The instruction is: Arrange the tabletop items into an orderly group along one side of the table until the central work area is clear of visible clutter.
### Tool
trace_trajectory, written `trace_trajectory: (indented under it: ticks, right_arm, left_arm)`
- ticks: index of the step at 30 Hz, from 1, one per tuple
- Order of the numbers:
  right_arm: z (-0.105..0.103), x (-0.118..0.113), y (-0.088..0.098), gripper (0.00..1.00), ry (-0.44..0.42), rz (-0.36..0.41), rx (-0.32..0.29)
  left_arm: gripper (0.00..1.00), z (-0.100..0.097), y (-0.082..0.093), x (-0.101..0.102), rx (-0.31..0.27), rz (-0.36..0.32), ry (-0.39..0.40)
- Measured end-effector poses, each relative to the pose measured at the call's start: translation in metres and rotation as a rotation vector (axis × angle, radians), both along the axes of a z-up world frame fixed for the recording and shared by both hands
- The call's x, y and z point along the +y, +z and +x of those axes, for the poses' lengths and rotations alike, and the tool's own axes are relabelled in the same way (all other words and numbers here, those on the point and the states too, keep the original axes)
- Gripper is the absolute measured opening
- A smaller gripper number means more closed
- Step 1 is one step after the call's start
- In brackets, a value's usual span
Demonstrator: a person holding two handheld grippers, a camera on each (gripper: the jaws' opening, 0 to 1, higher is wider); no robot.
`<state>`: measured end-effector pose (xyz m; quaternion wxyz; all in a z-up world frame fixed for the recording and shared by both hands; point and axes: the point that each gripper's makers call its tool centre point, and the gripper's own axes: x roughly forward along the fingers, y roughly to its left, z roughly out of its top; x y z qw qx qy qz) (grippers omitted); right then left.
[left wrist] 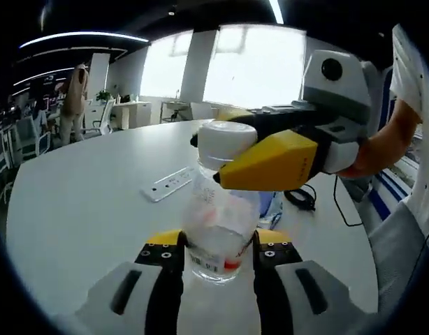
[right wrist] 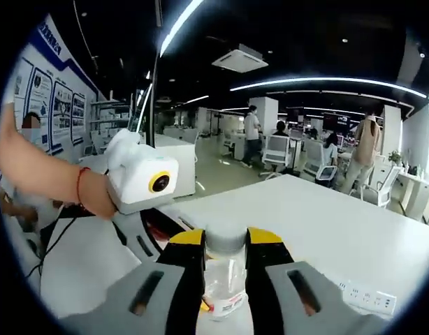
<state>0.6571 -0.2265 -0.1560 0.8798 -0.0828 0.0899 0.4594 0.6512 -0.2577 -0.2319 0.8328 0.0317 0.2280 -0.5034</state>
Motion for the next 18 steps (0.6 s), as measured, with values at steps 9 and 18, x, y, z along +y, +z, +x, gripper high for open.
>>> trace_trajectory:
  ticks: [9,18]
  right_arm:
    - [-0.005,-0.001,-0.008,0.19,-0.03,-0.025,-0.017]
    - [-0.005,-0.004,-0.013,0.19,-0.054,-0.03,0.001]
  left_arm:
    - [0.37,-0.004,-0.009,0.001,-0.005,0.017,-0.027]
    - [0.38,-0.007,-0.014,0.0,0.002,0.025,-0.046]
